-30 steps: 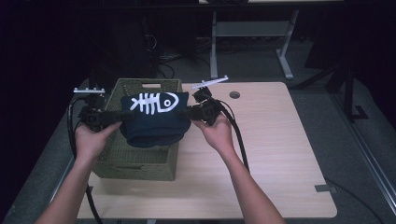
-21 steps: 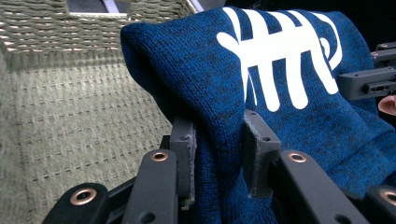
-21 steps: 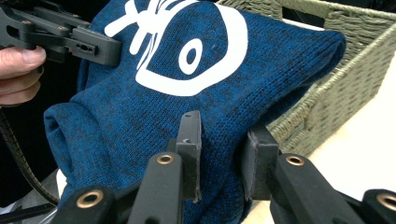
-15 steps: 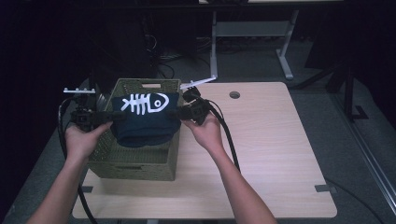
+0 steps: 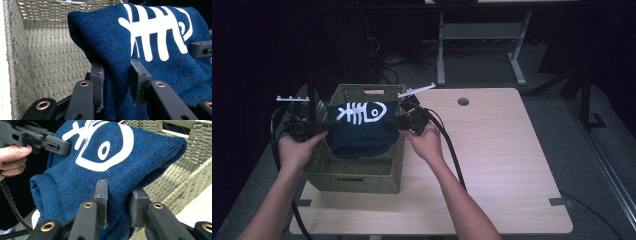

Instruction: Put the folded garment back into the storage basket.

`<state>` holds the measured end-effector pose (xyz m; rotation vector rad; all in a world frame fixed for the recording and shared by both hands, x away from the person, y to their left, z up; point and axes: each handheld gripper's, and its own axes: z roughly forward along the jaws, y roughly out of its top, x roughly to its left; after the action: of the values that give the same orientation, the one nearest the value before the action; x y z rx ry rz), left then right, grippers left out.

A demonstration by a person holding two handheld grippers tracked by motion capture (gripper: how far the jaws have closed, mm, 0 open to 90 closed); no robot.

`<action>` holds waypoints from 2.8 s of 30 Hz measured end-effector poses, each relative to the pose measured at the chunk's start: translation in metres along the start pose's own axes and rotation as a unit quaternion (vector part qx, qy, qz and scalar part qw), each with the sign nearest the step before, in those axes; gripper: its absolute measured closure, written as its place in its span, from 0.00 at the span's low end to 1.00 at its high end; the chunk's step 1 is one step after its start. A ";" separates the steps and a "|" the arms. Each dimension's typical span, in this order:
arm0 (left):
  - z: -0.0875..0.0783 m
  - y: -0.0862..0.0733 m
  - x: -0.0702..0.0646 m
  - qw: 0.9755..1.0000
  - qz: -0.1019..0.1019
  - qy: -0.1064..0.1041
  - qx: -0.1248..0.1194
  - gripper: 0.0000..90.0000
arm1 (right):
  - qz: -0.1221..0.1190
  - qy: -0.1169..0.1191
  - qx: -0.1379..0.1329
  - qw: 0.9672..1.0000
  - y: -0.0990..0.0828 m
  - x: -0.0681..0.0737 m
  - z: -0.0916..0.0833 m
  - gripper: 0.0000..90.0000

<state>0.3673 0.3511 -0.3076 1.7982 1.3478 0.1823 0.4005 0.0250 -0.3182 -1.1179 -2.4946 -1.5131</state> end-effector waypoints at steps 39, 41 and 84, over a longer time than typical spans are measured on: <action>0.016 -0.012 0.026 0.999 -0.017 0.046 0.021 0.73 | 0.000 -0.008 0.048 0.999 -0.012 0.000 0.050 0.76; 0.017 -0.012 0.026 0.999 -0.017 0.048 0.021 0.73 | 0.000 -0.011 0.049 0.999 -0.012 0.000 0.050 0.76; 0.023 -0.007 0.000 0.999 0.004 0.027 -0.029 0.59 | -0.013 -0.028 0.001 1.000 -0.012 -0.013 -0.008 0.55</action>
<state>0.3752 0.3390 -0.3262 1.7623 1.3599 0.2735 0.4000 0.0080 -0.3275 -1.1465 -2.5574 -1.5048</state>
